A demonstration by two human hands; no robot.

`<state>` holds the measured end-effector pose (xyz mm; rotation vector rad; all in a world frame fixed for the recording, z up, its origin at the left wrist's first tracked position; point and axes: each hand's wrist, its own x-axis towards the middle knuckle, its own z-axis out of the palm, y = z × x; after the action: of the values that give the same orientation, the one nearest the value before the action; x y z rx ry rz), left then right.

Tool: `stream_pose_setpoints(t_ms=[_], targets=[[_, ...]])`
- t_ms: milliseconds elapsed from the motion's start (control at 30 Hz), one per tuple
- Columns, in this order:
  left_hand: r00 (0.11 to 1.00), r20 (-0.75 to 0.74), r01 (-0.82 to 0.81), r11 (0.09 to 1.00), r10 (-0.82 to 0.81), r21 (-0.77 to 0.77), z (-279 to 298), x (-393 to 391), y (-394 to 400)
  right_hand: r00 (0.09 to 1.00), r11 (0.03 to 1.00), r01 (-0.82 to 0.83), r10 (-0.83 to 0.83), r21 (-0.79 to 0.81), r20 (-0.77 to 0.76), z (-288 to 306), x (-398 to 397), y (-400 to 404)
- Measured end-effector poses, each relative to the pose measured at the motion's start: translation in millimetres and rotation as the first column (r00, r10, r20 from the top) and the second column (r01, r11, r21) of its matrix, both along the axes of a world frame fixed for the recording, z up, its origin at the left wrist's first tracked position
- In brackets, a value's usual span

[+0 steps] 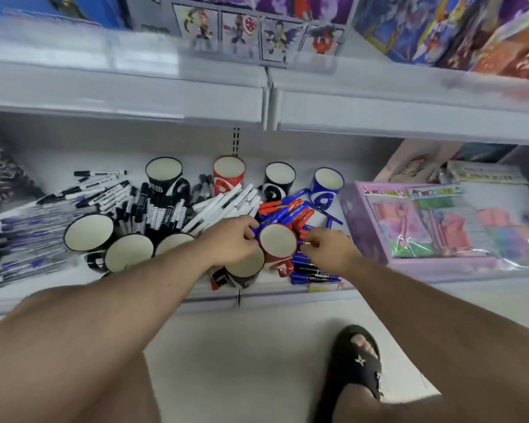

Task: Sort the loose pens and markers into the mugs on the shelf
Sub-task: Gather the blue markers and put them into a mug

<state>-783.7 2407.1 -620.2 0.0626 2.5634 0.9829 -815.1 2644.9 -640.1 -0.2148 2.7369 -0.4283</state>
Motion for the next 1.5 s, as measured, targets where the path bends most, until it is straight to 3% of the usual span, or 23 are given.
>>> stream_pose_setpoints(t_ms=[167,300,500,600,667,700,767,833,1000,1067,1167,1267,1333,1400,1500], targets=[[0.995,0.061,-0.087,0.989,0.080,0.119,-2,1,35,0.980,0.981,-0.137,0.114,0.138,0.165,-11,-4,35],[0.932,0.198,-0.349,0.896,0.303,0.273,-26,6,55,0.917,0.894,-0.363,0.293,0.263,0.271,-21,-4,41],[0.807,0.397,-0.564,0.769,0.436,0.301,-62,9,88,0.940,0.879,-0.316,0.238,0.358,0.245,-42,-38,47],[0.876,0.332,-0.444,0.852,0.349,0.278,-78,15,109,0.985,0.917,-0.164,0.130,0.364,0.116,-58,-54,50],[0.928,0.145,-0.365,0.913,0.342,0.181,-77,12,112,0.987,0.979,0.140,-0.150,0.150,0.056,-68,-66,50],[0.941,0.052,-0.340,0.931,0.336,0.136,-74,7,111,0.950,0.951,0.308,-0.309,0.022,0.054,-73,-74,51],[0.950,-0.018,-0.308,0.943,0.312,0.127,-64,-5,104,0.870,0.862,0.493,-0.486,-0.120,0.082,-82,-88,51],[0.962,-0.018,-0.268,0.953,0.273,0.138,-53,-16,94,0.831,0.827,0.552,-0.536,-0.103,0.149,-97,-99,50],[0.962,-0.030,-0.265,0.953,0.272,0.146,-45,-42,67,0.841,0.862,0.506,-0.501,0.029,0.205,-97,-105,31],[0.935,0.025,-0.351,0.913,0.354,0.210,-45,-52,63,0.842,0.861,0.509,-0.502,0.018,0.196,-84,-98,28],[0.858,0.235,-0.514,0.768,0.457,0.383,-34,-62,70,0.826,0.733,0.563,-0.488,-0.382,0.283,-58,-68,16],[0.710,0.552,-0.697,0.545,0.437,0.465,-25,-68,79,0.934,0.752,0.331,-0.176,-0.570,0.310,-23,-25,-22],[0.683,0.561,-0.728,0.503,0.467,0.466,-24,-68,76,0.952,0.727,0.224,-0.022,-0.649,0.304,0,-13,-48],[0.676,0.516,-0.737,0.472,0.525,0.484,-26,-68,59,0.948,0.755,0.236,-0.040,-0.612,0.317,4,-30,-56],[0.645,0.485,-0.757,0.406,0.591,0.512,-22,-65,23,0.911,0.844,0.392,-0.301,-0.366,0.281,-3,-81,-47]])
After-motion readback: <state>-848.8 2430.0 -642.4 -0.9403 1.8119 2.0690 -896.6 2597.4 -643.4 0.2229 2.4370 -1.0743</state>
